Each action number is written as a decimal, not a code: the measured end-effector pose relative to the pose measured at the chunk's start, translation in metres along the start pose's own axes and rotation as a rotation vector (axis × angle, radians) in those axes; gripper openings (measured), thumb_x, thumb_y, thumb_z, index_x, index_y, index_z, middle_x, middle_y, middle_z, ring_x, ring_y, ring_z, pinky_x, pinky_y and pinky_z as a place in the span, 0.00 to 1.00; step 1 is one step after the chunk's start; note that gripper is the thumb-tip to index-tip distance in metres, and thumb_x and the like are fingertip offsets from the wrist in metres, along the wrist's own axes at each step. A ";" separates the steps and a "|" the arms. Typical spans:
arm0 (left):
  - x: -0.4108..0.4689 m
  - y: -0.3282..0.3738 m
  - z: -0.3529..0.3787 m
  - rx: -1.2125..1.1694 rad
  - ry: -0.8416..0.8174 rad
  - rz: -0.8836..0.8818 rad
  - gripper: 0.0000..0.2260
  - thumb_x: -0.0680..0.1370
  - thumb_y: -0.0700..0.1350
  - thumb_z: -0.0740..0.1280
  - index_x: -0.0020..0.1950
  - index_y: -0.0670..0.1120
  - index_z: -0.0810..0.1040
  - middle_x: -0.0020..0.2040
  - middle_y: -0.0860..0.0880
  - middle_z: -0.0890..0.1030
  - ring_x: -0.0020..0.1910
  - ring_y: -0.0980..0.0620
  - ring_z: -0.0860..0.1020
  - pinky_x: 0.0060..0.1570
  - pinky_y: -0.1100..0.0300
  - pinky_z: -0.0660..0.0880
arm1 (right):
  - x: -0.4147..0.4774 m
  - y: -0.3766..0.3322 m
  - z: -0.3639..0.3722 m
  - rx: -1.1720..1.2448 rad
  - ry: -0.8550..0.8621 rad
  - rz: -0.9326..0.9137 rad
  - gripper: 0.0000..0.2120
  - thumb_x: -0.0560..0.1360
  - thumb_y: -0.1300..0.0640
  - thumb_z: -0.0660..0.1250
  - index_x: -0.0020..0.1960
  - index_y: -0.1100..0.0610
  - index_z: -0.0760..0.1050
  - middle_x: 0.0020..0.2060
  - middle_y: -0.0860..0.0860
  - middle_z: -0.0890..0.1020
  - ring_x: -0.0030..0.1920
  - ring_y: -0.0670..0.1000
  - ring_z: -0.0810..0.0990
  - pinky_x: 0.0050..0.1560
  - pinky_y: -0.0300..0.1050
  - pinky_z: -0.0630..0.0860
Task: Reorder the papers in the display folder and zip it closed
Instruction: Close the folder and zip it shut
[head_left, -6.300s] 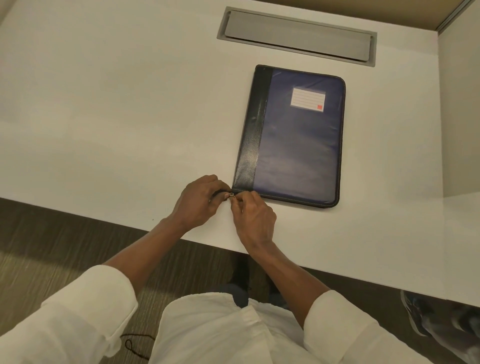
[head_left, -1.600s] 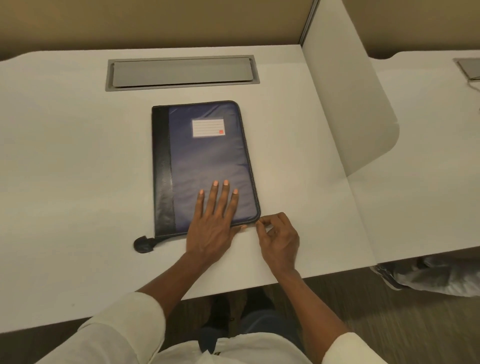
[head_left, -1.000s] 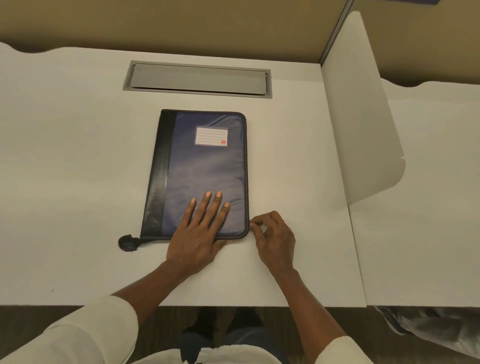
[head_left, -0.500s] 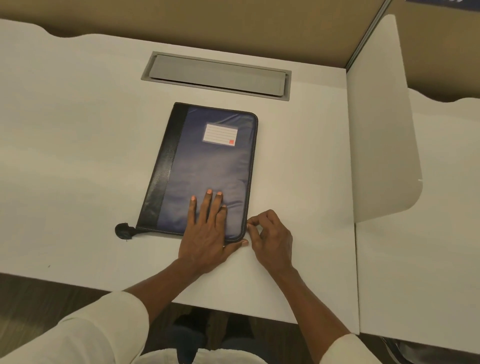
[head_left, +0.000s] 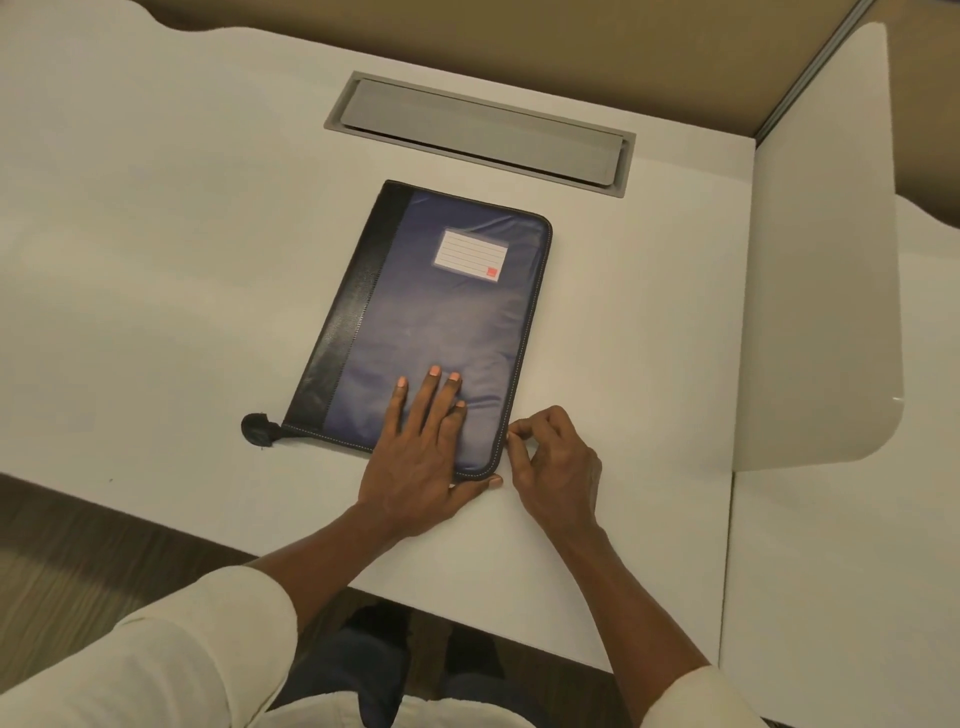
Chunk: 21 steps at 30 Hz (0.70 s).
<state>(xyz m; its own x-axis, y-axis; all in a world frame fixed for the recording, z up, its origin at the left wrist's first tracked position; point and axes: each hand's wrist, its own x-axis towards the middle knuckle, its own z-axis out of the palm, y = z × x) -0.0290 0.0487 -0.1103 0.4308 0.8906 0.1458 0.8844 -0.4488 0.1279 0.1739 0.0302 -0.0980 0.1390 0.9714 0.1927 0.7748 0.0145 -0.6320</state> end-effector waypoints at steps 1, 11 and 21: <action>0.000 0.000 0.000 0.000 0.006 -0.004 0.47 0.78 0.77 0.56 0.84 0.43 0.63 0.86 0.43 0.57 0.86 0.40 0.52 0.81 0.33 0.54 | 0.003 0.001 0.001 -0.001 0.004 0.001 0.04 0.77 0.56 0.75 0.45 0.53 0.80 0.45 0.45 0.79 0.30 0.45 0.77 0.29 0.34 0.69; -0.002 -0.001 0.002 0.017 0.013 -0.002 0.45 0.79 0.76 0.55 0.84 0.44 0.63 0.86 0.44 0.57 0.86 0.40 0.52 0.82 0.35 0.54 | 0.015 0.004 0.002 0.010 0.004 0.024 0.05 0.76 0.57 0.76 0.44 0.52 0.80 0.45 0.44 0.79 0.30 0.45 0.76 0.30 0.36 0.69; -0.003 -0.001 0.001 0.005 0.032 -0.012 0.46 0.79 0.76 0.55 0.85 0.44 0.62 0.86 0.44 0.57 0.86 0.40 0.53 0.82 0.35 0.55 | 0.032 0.006 0.004 -0.010 0.016 0.028 0.05 0.77 0.56 0.75 0.45 0.51 0.80 0.45 0.44 0.79 0.32 0.47 0.77 0.31 0.40 0.70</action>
<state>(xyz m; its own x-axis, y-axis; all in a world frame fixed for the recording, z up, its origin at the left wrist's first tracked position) -0.0311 0.0465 -0.1120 0.4141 0.8932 0.1753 0.8905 -0.4374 0.1252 0.1806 0.0621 -0.0987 0.1708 0.9674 0.1871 0.7769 -0.0154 -0.6295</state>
